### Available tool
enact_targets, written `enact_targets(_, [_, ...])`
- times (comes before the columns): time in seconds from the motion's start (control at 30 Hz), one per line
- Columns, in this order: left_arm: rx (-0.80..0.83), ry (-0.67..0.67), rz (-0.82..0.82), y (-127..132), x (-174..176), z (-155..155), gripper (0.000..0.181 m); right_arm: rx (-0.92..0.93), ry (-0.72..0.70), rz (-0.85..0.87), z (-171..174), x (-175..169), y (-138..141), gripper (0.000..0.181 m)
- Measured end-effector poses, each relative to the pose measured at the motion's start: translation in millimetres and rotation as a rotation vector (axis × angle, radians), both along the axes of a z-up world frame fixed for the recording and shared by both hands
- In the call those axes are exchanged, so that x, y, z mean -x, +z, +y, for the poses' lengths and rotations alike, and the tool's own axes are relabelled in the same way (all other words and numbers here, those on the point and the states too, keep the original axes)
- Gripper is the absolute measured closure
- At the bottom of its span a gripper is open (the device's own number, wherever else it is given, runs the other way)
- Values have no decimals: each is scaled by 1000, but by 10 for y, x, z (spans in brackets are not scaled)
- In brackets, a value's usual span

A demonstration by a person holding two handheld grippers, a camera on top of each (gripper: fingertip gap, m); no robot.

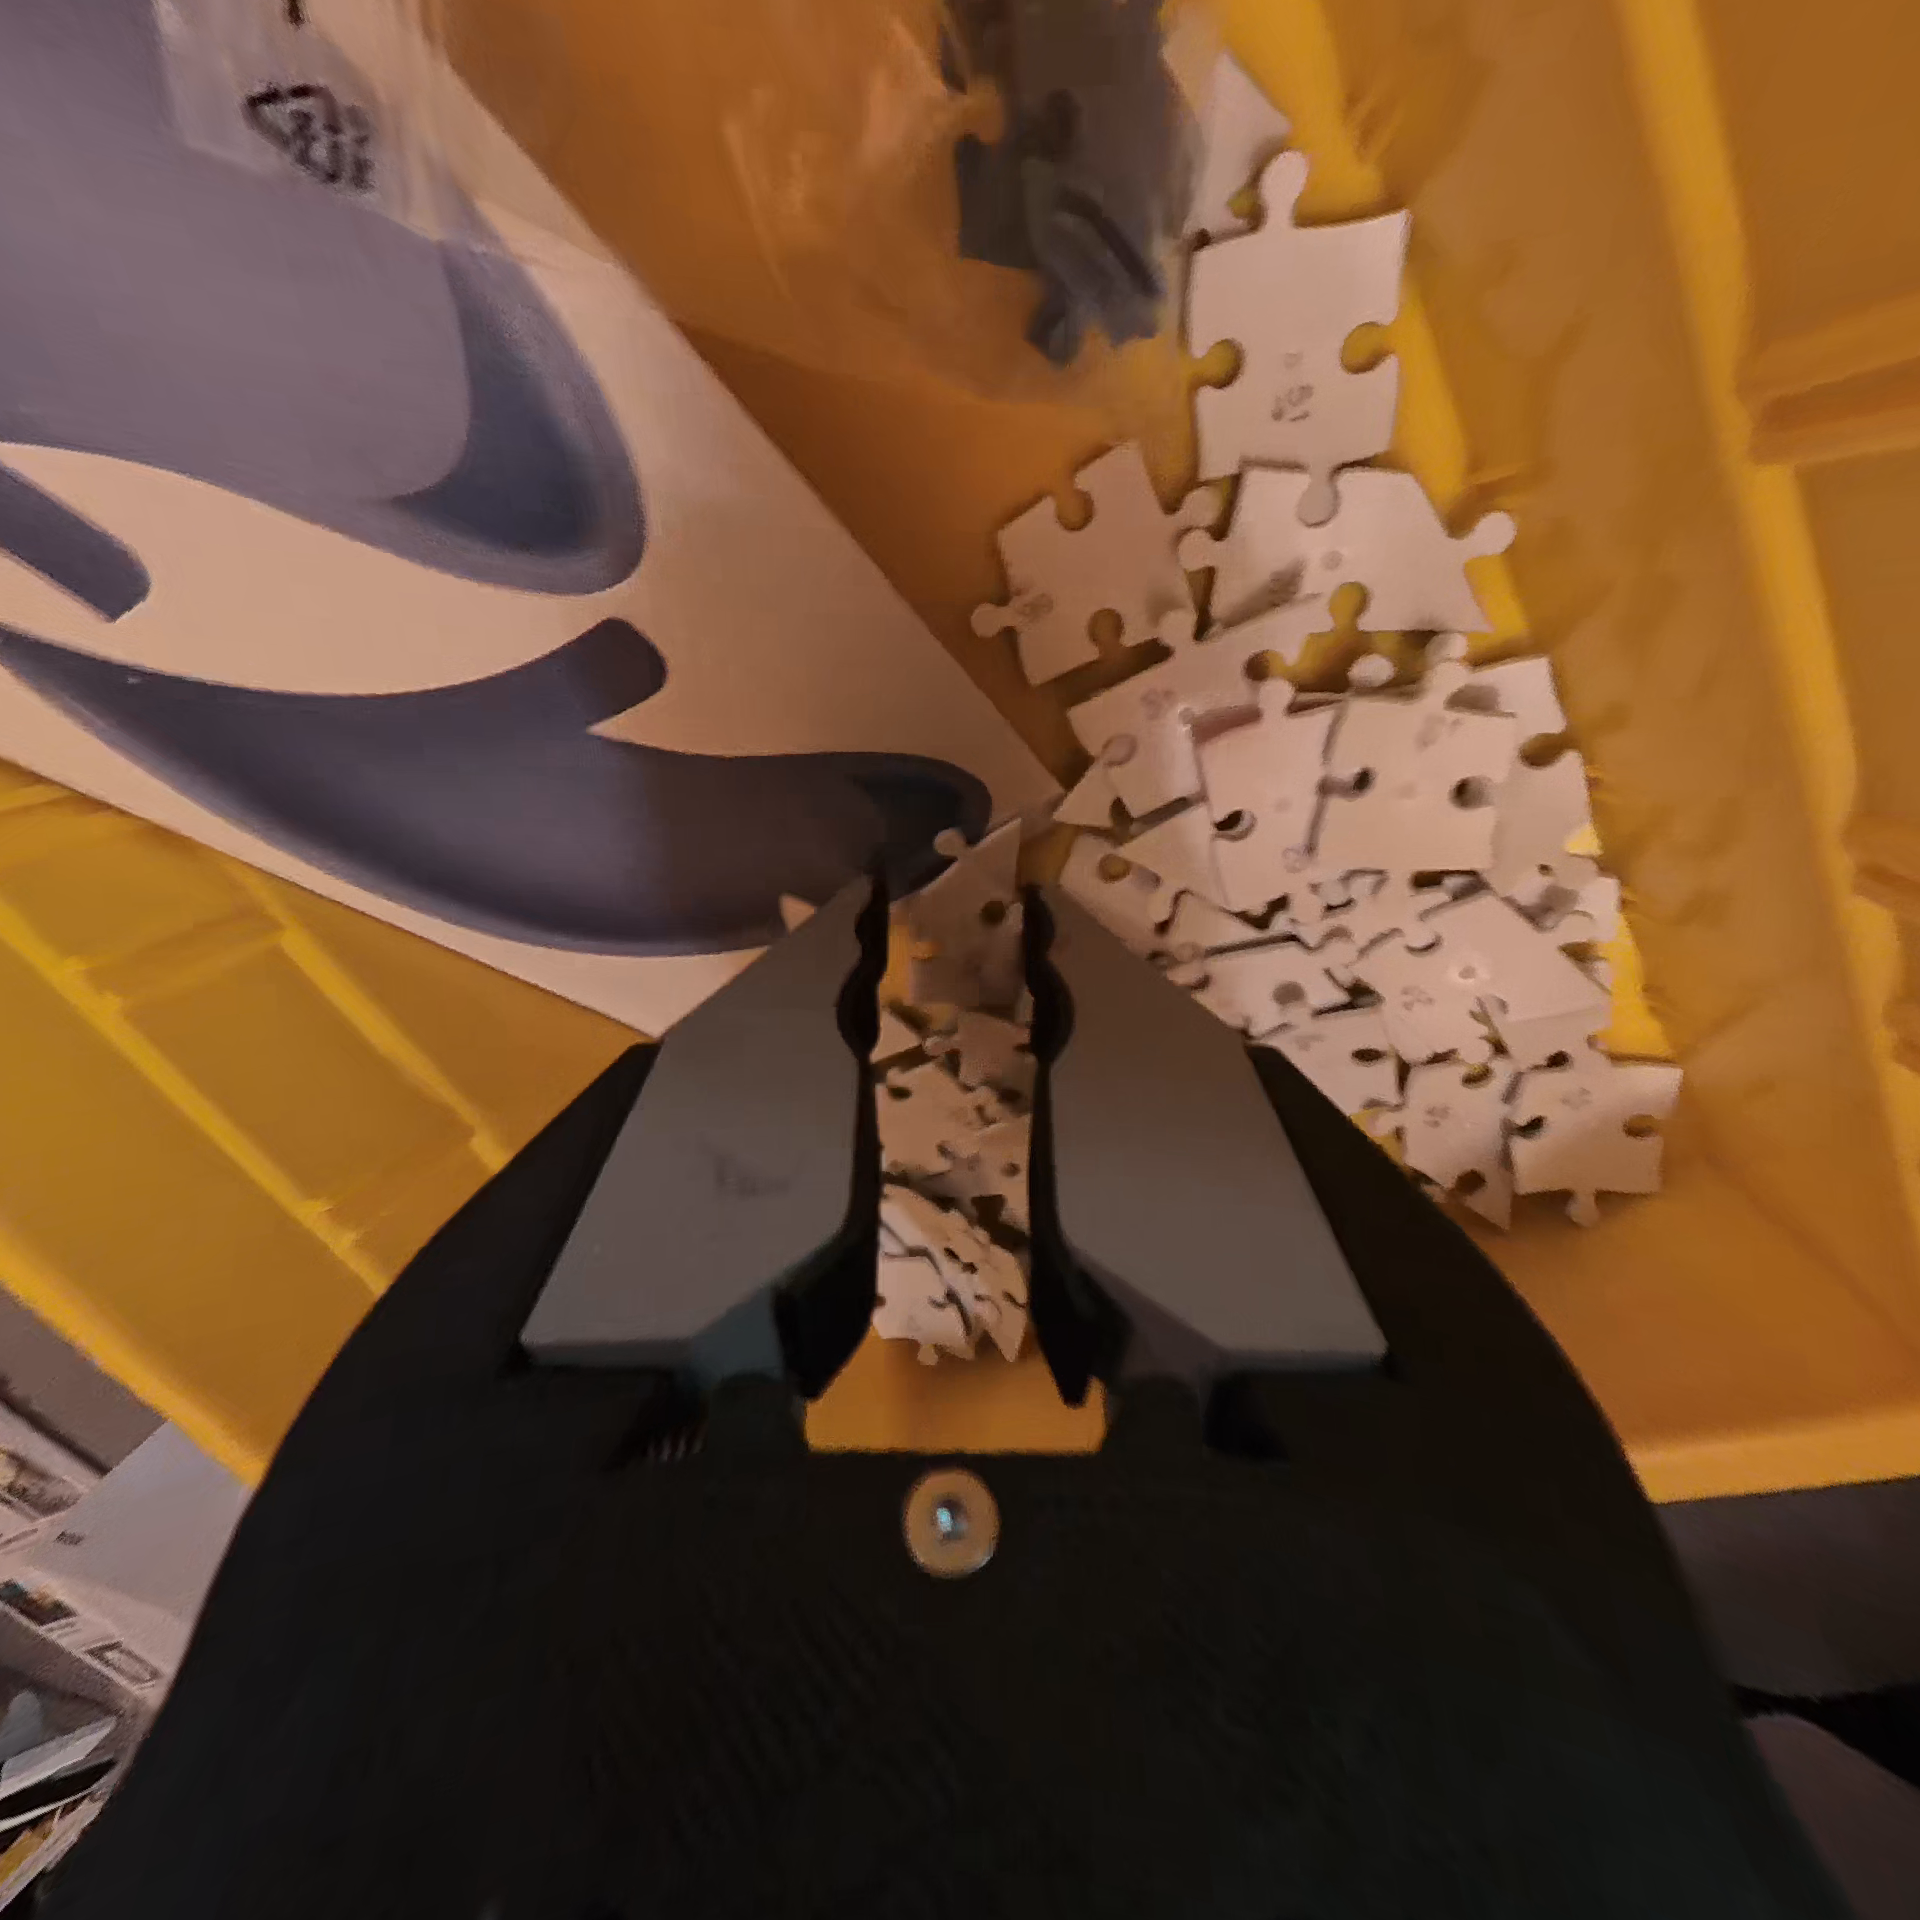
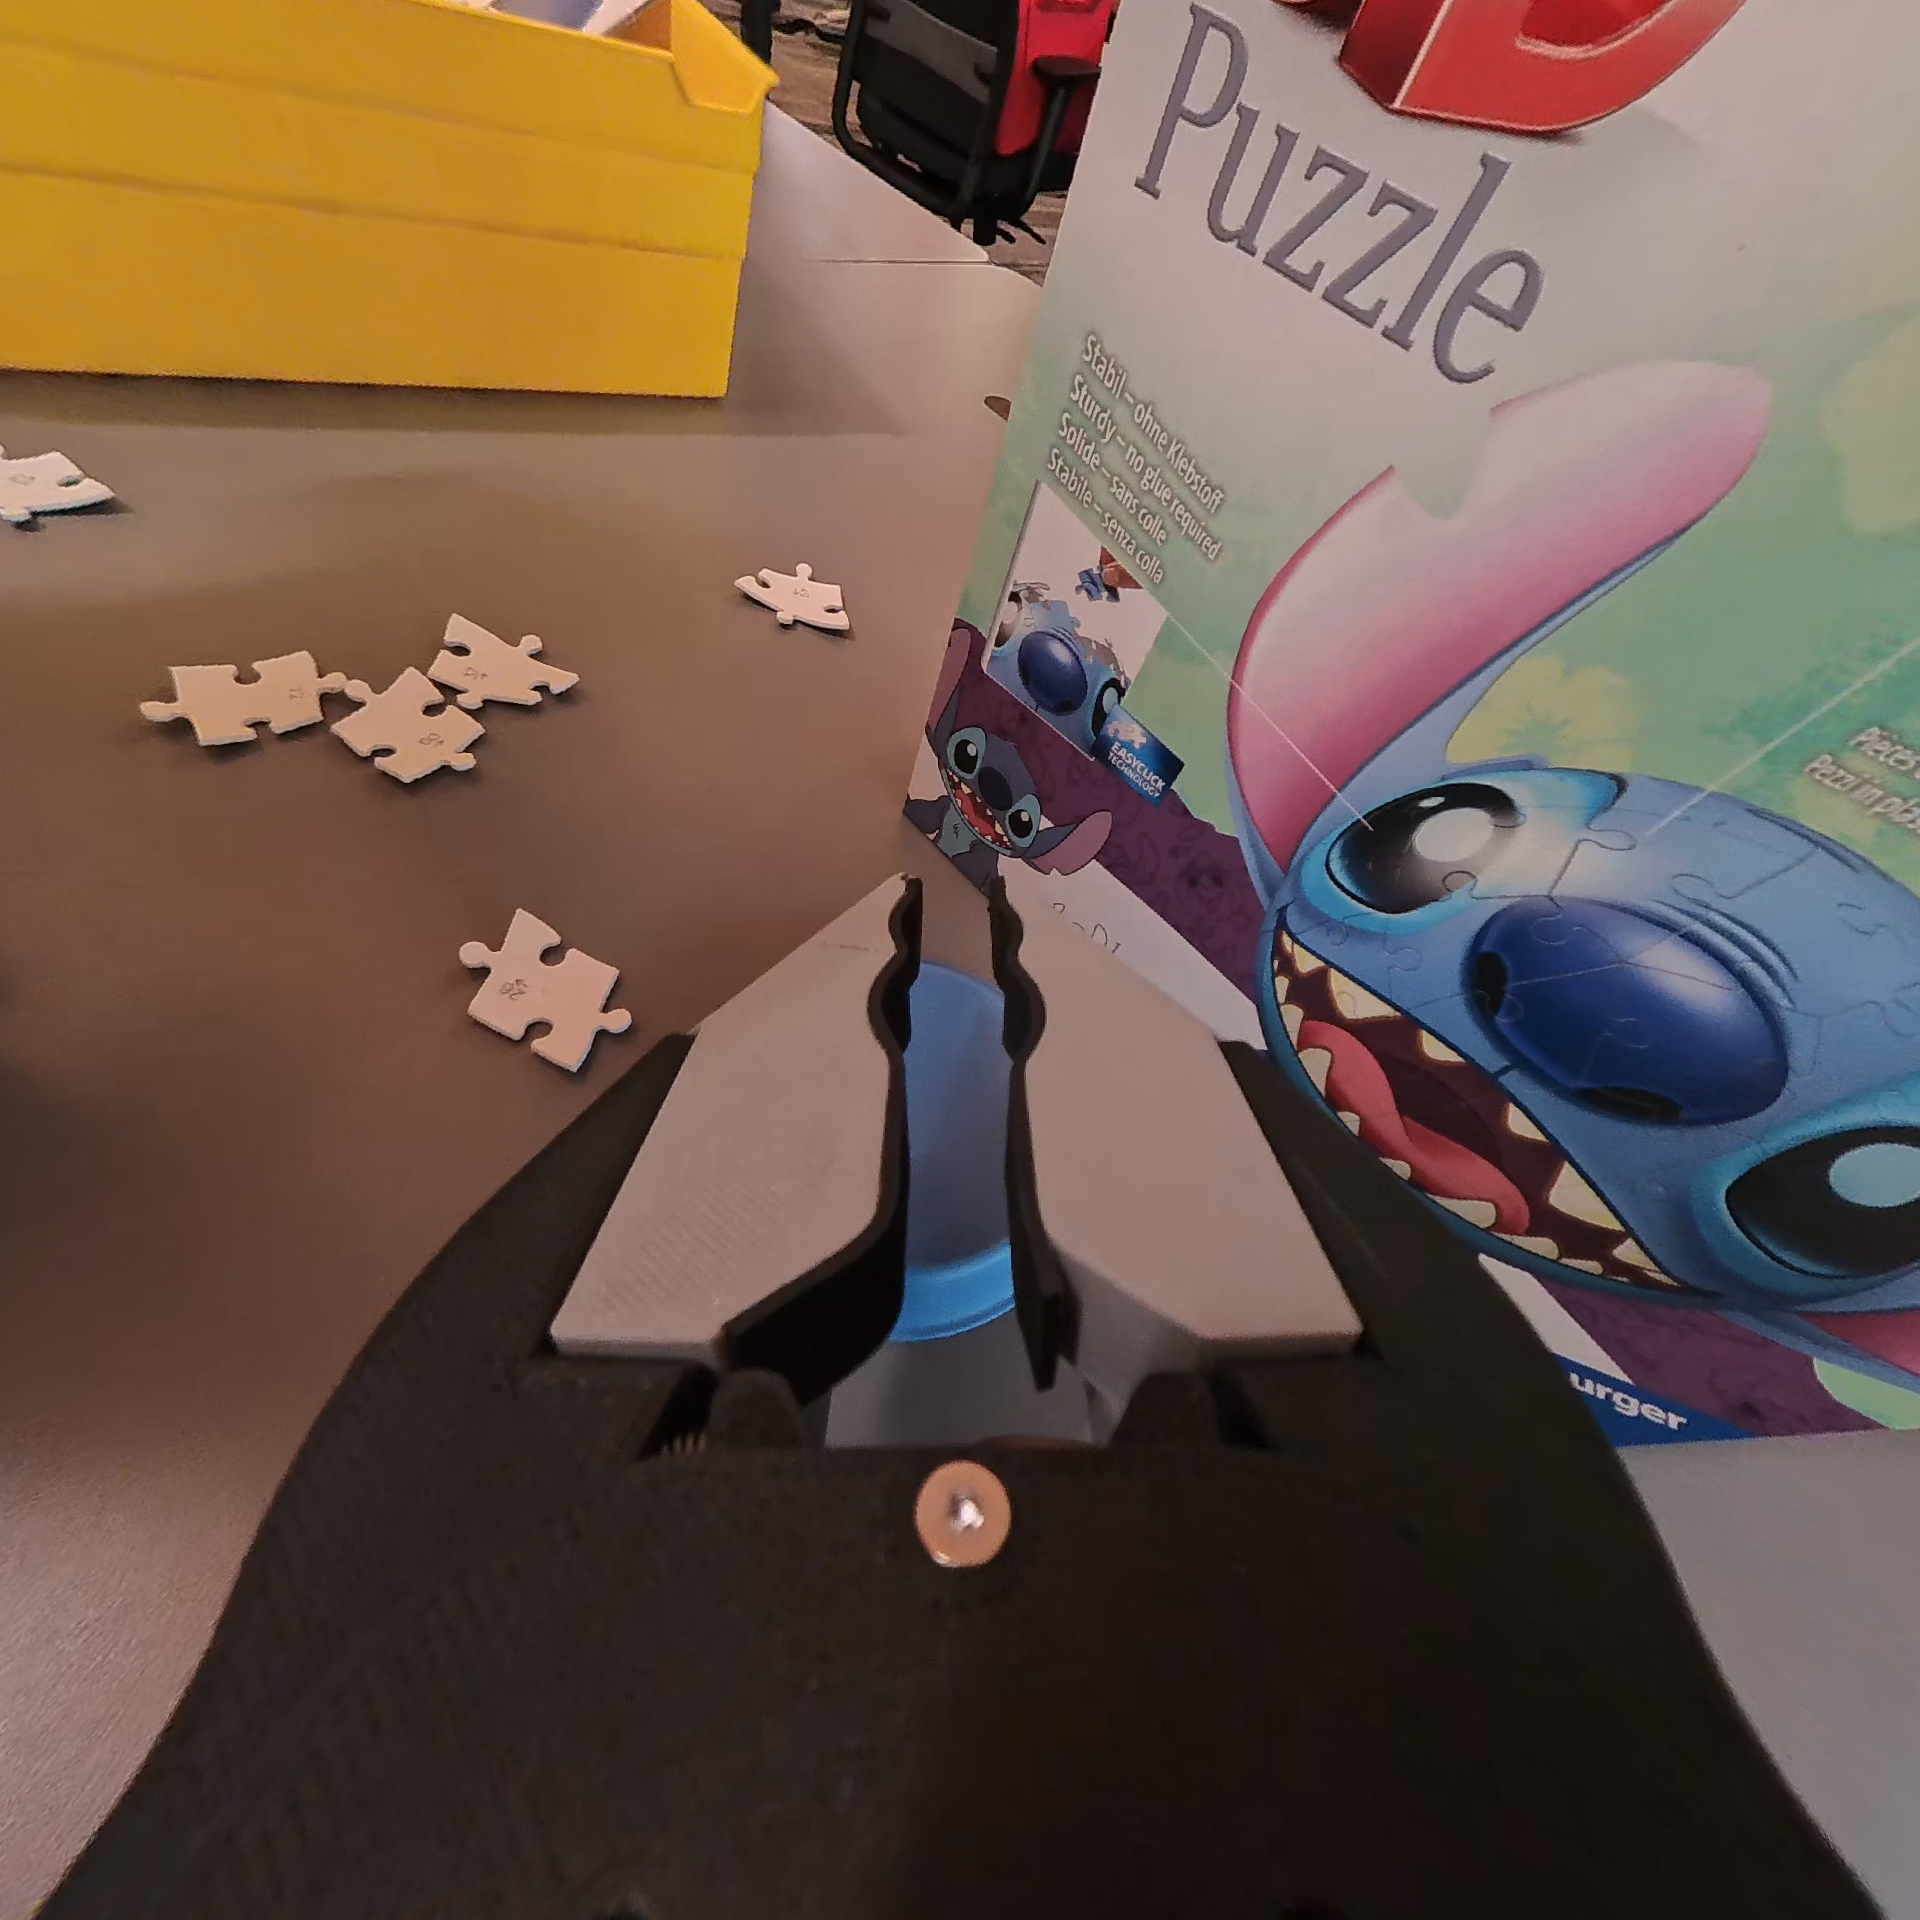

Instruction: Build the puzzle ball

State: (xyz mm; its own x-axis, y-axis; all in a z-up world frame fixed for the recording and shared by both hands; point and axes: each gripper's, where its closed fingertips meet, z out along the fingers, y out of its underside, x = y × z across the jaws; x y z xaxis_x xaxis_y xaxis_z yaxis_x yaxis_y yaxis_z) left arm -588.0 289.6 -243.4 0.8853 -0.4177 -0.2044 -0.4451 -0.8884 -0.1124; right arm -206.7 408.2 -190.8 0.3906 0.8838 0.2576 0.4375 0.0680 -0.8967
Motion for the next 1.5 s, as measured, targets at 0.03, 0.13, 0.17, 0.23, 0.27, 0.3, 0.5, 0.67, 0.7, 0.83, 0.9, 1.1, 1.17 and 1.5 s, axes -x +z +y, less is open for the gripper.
enact_targets(0.03, [8,0,14,-24,-8,-18,155,-1,1,2,-4,0,5,172])
enact_targets(0.13, [10,-42,28,-36,-65,-32,168,-2,7,4,-25,10,15,172])
enact_targets(0.17, [15,-48,26,-38,-69,-35,170,-4,11,4,-36,16,19,172])
enact_targets(0.23, [31,-52,24,-37,-42,-48,171,-8,19,4,-60,29,24,172])
enact_targets(0.27, [38,-53,15,-34,-29,-56,171,-11,22,2,-71,34,26,172])
enact_targets(0.3, [43,-52,-6,-23,-29,-67,174,-14,24,1,-80,38,27,172])
enact_targets(0.5, [-23,-25,-96,190,29,-36,181,-16,15,-4,-63,26,18,172])
enact_targets(0.67, [-61,-26,-138,290,43,-6,181,-11,4,-11,-31,16,-8,172])
enact_targets(0.7, [-66,-29,-141,308,39,-3,181,-11,2,-13,-28,16,-9,172])
enact_targets(0.83, [-135,-63,-152,481,-18,46,181,-17,-4,-15,-19,6,-10,172])
enact_targets(0.9, [-193,-106,-184,627,-149,78,181,-16,-6,-15,-15,1,-10,172])
enact_targets(1.1, [-444,-347,-321,1171,-1070,160,181,-17,-7,-18,-12,-2,-13,172])
enact_targets(1.17, [-509,-438,-334,1303,-1384,113,181,-18,-8,-18,-15,-6,-10,172])
enact_targets(1.5, [-424,-681,-252,879,-2181,-83,181,-17,-18,-15,-7,-27,-2,172])
